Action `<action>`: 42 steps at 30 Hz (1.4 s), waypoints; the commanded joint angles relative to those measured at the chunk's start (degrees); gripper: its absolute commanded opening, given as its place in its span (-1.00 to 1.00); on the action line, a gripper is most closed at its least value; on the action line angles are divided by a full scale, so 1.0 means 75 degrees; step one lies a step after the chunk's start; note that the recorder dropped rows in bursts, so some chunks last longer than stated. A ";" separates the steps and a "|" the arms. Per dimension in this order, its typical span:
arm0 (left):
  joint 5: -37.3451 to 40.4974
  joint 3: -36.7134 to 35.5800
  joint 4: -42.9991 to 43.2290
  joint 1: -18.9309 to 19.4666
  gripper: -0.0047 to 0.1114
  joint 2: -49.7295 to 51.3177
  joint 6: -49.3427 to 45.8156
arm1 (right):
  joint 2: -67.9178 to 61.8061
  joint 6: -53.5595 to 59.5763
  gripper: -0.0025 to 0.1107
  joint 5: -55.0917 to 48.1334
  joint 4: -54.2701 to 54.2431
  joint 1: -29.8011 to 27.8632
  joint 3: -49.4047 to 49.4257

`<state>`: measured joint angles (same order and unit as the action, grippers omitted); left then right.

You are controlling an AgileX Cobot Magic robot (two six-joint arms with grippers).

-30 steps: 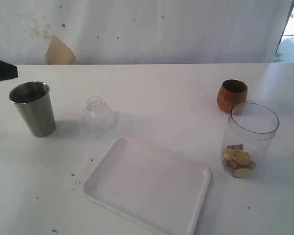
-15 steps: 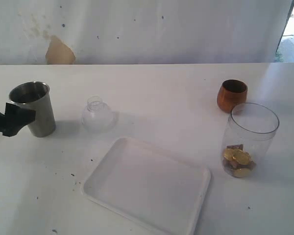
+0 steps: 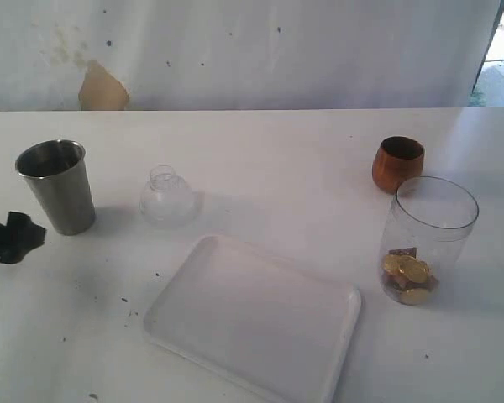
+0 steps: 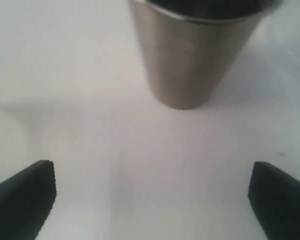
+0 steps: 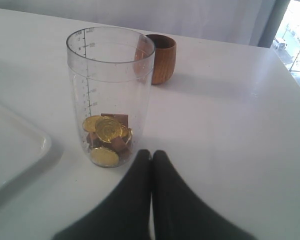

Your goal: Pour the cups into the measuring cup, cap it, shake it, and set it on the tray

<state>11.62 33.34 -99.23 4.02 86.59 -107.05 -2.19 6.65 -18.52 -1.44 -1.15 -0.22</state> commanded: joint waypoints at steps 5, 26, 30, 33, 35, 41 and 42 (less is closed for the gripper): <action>-0.2529 -0.0207 -0.0095 -0.0027 0.89 -0.1763 0.0506 | 0.0052 0.0029 -0.96 0.0070 -0.0019 -0.0008 0.0030; 0.3602 0.2127 -0.0095 -0.0027 0.89 -0.3888 0.2697 | 0.0052 0.0029 -0.96 0.0070 -0.0019 -0.0008 0.0030; 0.1716 0.2127 0.1733 -0.0027 0.89 -0.4185 0.2327 | 0.0052 0.0029 -0.96 0.0070 -0.0019 -0.0008 0.0030; -0.1193 0.1899 0.4094 -0.0027 0.89 -0.4642 0.3859 | 0.0052 0.0029 -0.96 0.0070 -0.0019 -0.0008 0.0030; -0.3464 0.1527 0.4445 -0.0027 0.89 -0.5004 0.4468 | 0.0052 0.0029 -0.96 0.0070 -0.0019 -0.0008 0.0030; -0.3781 0.1334 0.3418 -0.0027 0.89 -0.5352 0.4167 | 0.0052 0.0029 -0.96 0.0070 -0.0019 -0.0008 0.0030; -0.3697 0.1288 0.3740 -0.0027 0.89 -0.5491 0.4566 | 0.0052 0.0029 -0.96 0.0070 -0.0019 -0.0008 0.0030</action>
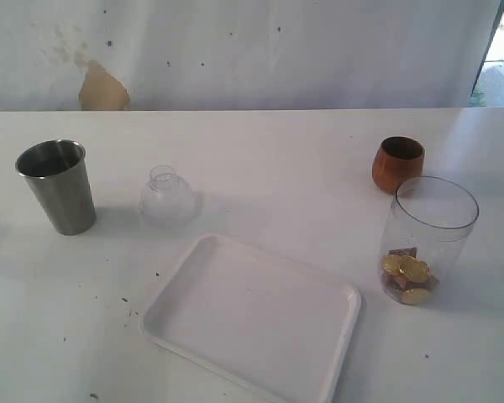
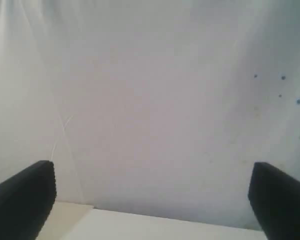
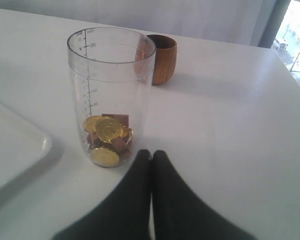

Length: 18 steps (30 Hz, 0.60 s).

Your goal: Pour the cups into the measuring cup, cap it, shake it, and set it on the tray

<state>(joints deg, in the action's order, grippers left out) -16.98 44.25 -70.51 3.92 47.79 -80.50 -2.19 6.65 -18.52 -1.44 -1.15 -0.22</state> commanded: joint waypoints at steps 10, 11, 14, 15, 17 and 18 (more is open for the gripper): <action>-0.1753 -0.1150 0.1350 -0.0270 0.89 -0.3004 0.0636 | 0.0052 0.0029 -0.96 0.0070 -0.0019 -0.0008 0.0030; -0.1260 -0.1150 0.0885 -0.0270 0.89 -0.3187 0.1082 | 0.0052 0.0029 -0.96 0.0070 -0.0019 -0.0008 0.0030; 0.1002 -0.1172 0.1847 -0.0270 0.89 -0.3542 0.1556 | 0.0052 0.0029 -0.96 0.0070 -0.0019 -0.0008 0.0030; 0.1456 -0.1172 0.2679 -0.0254 0.89 -0.3591 0.1700 | 0.0052 0.0029 -0.96 0.0070 -0.0019 -0.0008 0.0030; 0.1143 -0.1244 0.3213 -0.0254 0.89 -0.3621 0.2300 | 0.0052 0.0029 -0.96 0.0070 -0.0019 -0.0008 0.0030; 0.0781 -0.1286 0.3213 -0.0254 0.89 -0.3638 0.2393 | 0.0052 0.0029 -0.96 0.0070 -0.0019 -0.0008 0.0030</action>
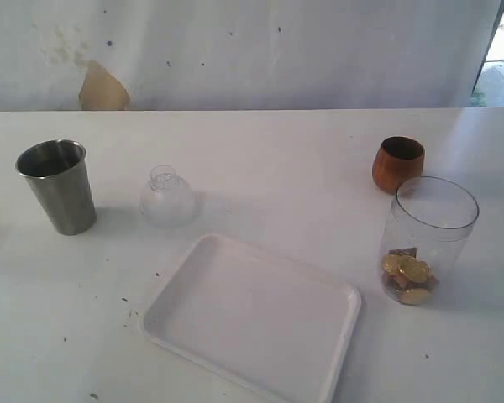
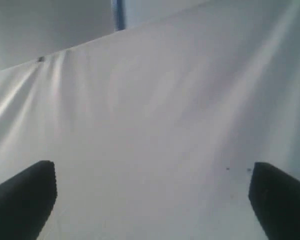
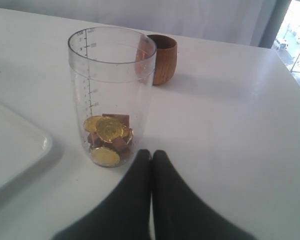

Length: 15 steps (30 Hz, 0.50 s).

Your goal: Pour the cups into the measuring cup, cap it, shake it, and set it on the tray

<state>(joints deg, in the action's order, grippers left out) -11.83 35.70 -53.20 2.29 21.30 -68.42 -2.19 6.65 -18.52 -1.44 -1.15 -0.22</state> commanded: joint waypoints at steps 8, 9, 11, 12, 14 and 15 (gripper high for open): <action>0.0998 -0.0262 0.0948 -0.0022 0.89 -0.0170 0.1380 | -0.0045 0.0029 -0.96 0.0086 -0.0023 0.0026 0.0030; 0.1216 -0.0262 0.0948 -0.0022 0.89 -0.0170 0.1416 | -0.0045 0.0029 -0.96 0.0086 -0.0023 0.0026 0.0030; 0.1578 -0.0262 0.0948 -0.0036 0.89 -0.0170 0.1589 | -0.0045 0.0029 -0.96 0.0086 -0.0023 0.0026 0.0030; 0.1578 -0.0262 0.0948 -0.0036 0.89 -0.0170 0.1603 | -0.0045 0.0029 -0.96 0.0086 -0.0023 0.0026 0.0030; 0.1578 -0.0262 0.0934 -0.0036 0.89 -0.0170 0.1618 | -0.0045 0.0029 -0.96 0.0086 -0.0023 0.0026 0.0030; 0.1466 -0.0262 0.0934 -0.0036 0.89 -0.0170 0.1832 | -0.0045 0.0029 -0.96 0.0086 -0.0023 0.0026 0.0030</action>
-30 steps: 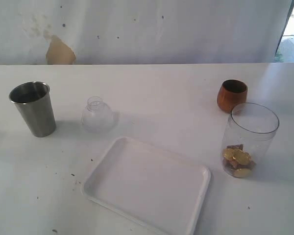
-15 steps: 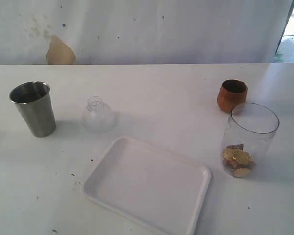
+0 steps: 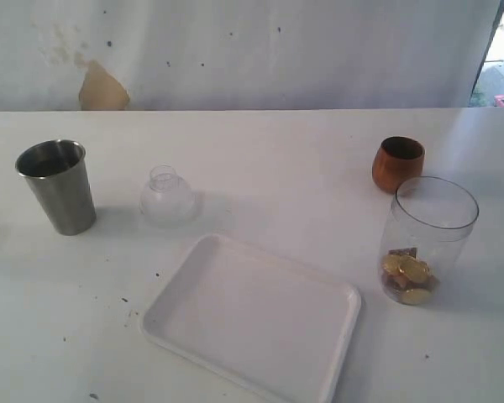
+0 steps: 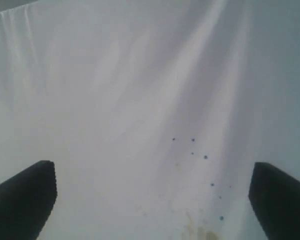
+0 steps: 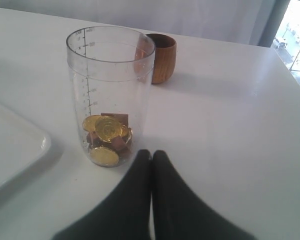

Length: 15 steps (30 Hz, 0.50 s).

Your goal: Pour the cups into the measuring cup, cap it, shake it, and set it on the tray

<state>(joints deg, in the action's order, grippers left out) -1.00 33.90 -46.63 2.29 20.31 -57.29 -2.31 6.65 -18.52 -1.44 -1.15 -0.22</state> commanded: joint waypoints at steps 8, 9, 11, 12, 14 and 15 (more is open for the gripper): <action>-0.0859 -0.0540 0.6913 -0.0036 0.89 -0.0038 1.1205 | -0.0028 0.0029 -0.96 0.0086 -0.0023 0.0012 0.0030; -0.1138 -0.0707 0.8663 -0.0036 0.89 -0.0038 1.2861 | -0.0028 0.0029 -0.96 0.0086 -0.0023 0.0012 0.0030; -0.1911 -0.1037 1.1719 -0.0036 0.89 -0.0021 1.5329 | -0.0028 0.0029 -0.96 0.0086 -0.0023 0.0012 0.0030; -0.2201 -0.1226 1.2915 -0.0036 0.89 0.0071 1.6364 | -0.0028 0.0029 -0.96 0.0086 -0.0023 0.0012 0.0030; -0.2625 -0.1662 1.4032 -0.0036 0.89 0.0315 1.7567 | -0.0028 0.0029 -0.96 0.0086 -0.0023 0.0012 0.0030; -0.2709 -0.1885 1.4010 -0.0036 0.89 0.0518 1.7403 | -0.0028 0.0029 -0.96 0.0086 -0.0023 0.0012 0.0030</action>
<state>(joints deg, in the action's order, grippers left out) -17.22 23.42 45.85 2.29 21.48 62.53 -2.31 6.65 -18.52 -1.44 -1.15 -0.22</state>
